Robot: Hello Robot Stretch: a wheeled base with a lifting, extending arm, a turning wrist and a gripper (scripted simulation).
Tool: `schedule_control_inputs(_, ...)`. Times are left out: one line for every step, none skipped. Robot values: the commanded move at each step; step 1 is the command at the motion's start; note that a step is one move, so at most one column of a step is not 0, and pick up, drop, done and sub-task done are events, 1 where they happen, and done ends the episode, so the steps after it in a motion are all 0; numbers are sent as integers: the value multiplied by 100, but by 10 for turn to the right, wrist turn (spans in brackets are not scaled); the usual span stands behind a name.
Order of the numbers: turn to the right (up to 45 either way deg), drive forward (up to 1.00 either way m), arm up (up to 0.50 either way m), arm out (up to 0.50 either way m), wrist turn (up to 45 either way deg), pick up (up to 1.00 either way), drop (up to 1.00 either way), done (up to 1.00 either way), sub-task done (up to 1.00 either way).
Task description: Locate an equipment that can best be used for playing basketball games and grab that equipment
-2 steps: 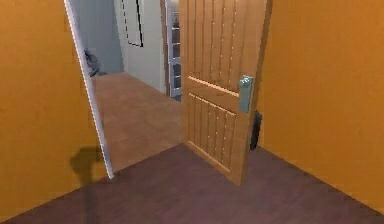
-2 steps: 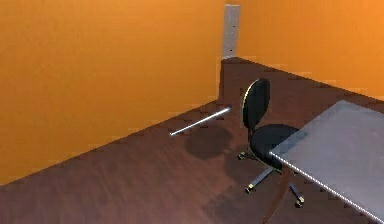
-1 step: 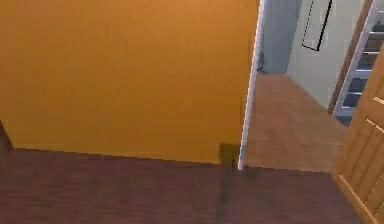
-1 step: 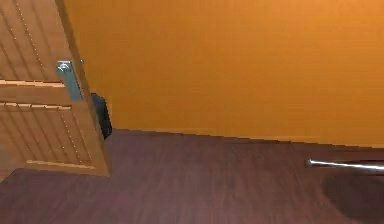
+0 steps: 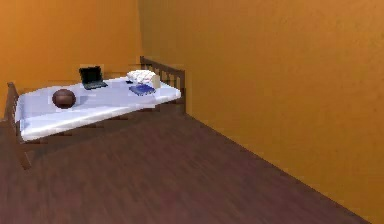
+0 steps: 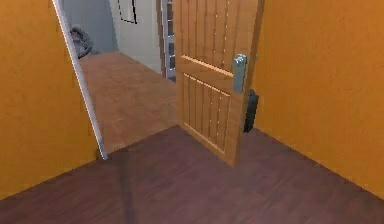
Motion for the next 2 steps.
schedule_control_inputs(0,15,0,0,0,0,0,0,0)
schedule_control_inputs(-360,0,0,0,0,0,0,0,0)
